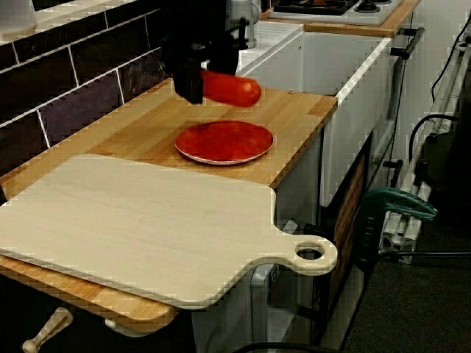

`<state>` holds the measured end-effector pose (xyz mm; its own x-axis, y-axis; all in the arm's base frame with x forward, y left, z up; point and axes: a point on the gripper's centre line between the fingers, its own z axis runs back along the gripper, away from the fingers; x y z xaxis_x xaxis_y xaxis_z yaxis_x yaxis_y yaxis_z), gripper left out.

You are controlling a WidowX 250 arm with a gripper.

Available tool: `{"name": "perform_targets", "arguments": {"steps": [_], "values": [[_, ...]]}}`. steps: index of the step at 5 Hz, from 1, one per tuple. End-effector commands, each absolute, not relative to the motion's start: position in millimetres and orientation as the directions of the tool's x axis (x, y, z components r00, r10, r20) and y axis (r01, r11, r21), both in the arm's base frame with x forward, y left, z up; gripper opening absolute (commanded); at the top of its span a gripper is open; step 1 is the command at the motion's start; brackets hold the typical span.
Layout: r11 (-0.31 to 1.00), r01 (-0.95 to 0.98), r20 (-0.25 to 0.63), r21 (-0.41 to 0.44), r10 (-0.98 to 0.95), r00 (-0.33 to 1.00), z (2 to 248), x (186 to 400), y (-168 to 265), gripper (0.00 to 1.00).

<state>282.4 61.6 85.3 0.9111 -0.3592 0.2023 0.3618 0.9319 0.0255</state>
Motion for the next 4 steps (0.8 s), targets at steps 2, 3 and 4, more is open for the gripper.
{"name": "perform_targets", "arguments": {"steps": [2,3,4], "values": [[0.926,0.375,0.313,0.038,-0.367,0.876,142.3,300.8,33.9,0.0],[0.905,0.419,0.309,0.074,-0.42,0.853,138.4,306.3,15.1,0.0],[0.898,0.434,0.301,0.068,-0.433,0.849,131.8,310.0,3.0,0.0]]}}
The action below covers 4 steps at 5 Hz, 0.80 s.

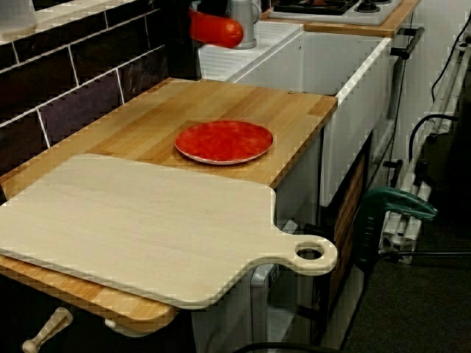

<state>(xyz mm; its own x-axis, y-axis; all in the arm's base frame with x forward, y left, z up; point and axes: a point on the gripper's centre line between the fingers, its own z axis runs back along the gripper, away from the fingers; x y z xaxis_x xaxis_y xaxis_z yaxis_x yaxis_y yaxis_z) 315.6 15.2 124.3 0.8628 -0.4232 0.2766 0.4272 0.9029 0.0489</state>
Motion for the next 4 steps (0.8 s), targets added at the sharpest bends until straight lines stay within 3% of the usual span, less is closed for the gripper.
{"name": "perform_targets", "arguments": {"steps": [1,4], "values": [[0.89,0.45,0.293,0.067,-0.449,0.844,125.5,312.8,-10.5,0.0],[0.865,0.494,0.257,0.085,-0.498,0.828,89.0,326.1,-49.9,0.0]]}}
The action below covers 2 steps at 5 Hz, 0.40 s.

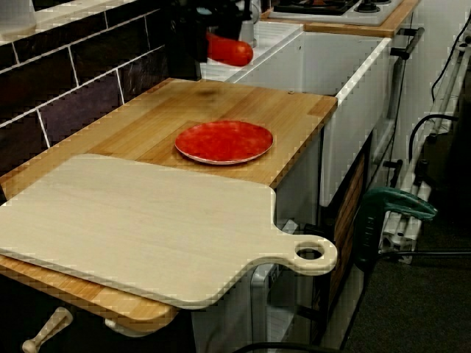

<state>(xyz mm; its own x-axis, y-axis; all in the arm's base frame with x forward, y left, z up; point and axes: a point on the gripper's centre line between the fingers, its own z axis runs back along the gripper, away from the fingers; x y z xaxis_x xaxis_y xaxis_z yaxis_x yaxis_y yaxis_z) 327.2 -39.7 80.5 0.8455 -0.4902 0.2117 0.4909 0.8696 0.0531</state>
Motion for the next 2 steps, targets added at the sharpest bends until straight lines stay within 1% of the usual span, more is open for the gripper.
{"name": "perform_targets", "arguments": {"steps": [1,2], "values": [[0.874,0.478,0.246,0.085,-0.484,0.84,70.0,333.4,-52.0,0.0],[0.874,0.478,0.225,0.09,-0.486,0.845,54.9,335.8,-51.0,0.0]]}}
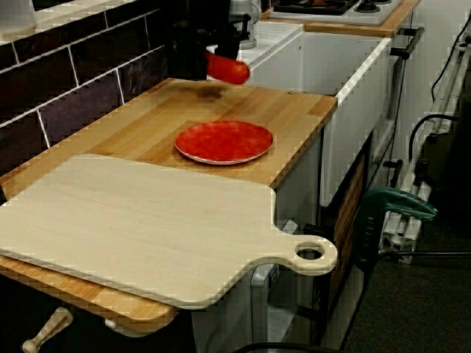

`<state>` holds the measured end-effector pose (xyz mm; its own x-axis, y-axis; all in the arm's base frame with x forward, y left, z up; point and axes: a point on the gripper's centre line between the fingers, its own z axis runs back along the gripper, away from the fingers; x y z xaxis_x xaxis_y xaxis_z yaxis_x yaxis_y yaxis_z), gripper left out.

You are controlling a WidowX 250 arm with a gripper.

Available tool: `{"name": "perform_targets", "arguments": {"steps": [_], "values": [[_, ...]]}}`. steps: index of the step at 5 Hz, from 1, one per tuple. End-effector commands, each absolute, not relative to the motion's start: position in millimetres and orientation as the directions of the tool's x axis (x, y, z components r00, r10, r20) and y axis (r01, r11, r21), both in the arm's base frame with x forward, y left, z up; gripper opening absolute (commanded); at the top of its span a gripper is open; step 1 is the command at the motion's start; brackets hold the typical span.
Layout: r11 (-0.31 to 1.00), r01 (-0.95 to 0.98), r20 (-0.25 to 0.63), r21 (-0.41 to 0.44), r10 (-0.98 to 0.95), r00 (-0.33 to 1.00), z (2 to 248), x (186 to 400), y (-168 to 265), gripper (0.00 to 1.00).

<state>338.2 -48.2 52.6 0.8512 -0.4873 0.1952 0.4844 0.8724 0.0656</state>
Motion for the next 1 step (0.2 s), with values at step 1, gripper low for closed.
{"name": "perform_targets", "arguments": {"steps": [1], "values": [[0.874,0.476,0.217,0.098,-0.486,0.847,51.2,337.4,-48.3,0.0]]}}
